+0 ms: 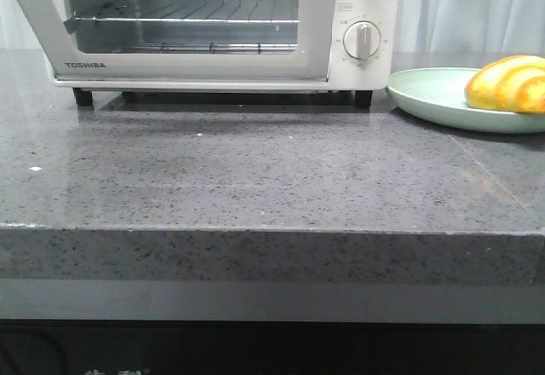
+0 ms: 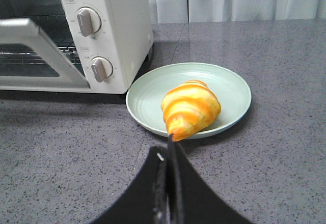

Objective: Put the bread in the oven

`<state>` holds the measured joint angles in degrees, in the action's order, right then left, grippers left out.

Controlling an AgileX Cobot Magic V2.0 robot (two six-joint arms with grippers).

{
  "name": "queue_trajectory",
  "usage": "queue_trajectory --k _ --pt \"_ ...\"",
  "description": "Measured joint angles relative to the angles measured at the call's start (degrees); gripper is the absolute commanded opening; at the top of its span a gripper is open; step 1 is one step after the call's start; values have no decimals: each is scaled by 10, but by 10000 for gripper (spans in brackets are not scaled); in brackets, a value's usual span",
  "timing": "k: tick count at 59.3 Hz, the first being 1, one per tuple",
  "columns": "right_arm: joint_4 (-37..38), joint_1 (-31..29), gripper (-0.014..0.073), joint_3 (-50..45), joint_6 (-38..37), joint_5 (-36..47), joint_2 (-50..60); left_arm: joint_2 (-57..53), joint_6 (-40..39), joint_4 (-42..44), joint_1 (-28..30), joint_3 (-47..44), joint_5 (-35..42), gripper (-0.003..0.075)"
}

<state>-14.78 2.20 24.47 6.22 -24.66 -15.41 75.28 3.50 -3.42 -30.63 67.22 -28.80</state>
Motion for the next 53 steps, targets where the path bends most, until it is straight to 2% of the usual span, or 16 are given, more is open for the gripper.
queue_trajectory --k 30,53 --pt "0 0 -61 0 0 0 0 -26 0 -41 -9 -134 -36 -20" --pt "0 0 -61 0 0 0 0 -53 0 -26 10 -138 46 -21"
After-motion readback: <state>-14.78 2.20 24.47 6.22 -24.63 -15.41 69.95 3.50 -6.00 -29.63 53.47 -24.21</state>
